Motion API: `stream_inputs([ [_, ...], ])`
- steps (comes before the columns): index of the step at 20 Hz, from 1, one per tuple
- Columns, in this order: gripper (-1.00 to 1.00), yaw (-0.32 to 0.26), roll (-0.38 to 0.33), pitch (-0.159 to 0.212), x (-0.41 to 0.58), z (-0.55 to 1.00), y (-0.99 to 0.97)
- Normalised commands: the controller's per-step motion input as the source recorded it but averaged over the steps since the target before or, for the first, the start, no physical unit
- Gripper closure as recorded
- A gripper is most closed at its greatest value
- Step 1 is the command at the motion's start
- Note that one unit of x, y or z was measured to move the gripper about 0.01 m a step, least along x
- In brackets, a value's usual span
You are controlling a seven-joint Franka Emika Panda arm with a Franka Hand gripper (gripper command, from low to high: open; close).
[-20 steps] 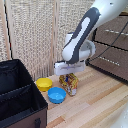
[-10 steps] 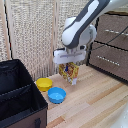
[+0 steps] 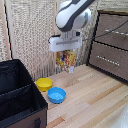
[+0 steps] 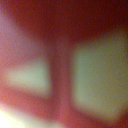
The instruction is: Kindly direct your grabber toward the cereal bar. Delicately grip the cereal bar using your grabber. Transport the clutched cereal bar to the rear part of the organizer. Set the cereal bar down and place it in the rear section of the organizer.
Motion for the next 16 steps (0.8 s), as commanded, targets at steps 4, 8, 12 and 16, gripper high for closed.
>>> stream_inputs([
  [4,1.00,-0.044,-0.048,0.061,0.334,0.71,0.32],
  [8,1.00,-0.114,-0.046,0.027,0.113,0.74,0.41],
  [12,1.00,-0.298,-0.043,-0.042,0.000,0.63,0.25],
  [16,1.00,-0.315,-0.014,-0.033,0.000,0.51,0.22],
])
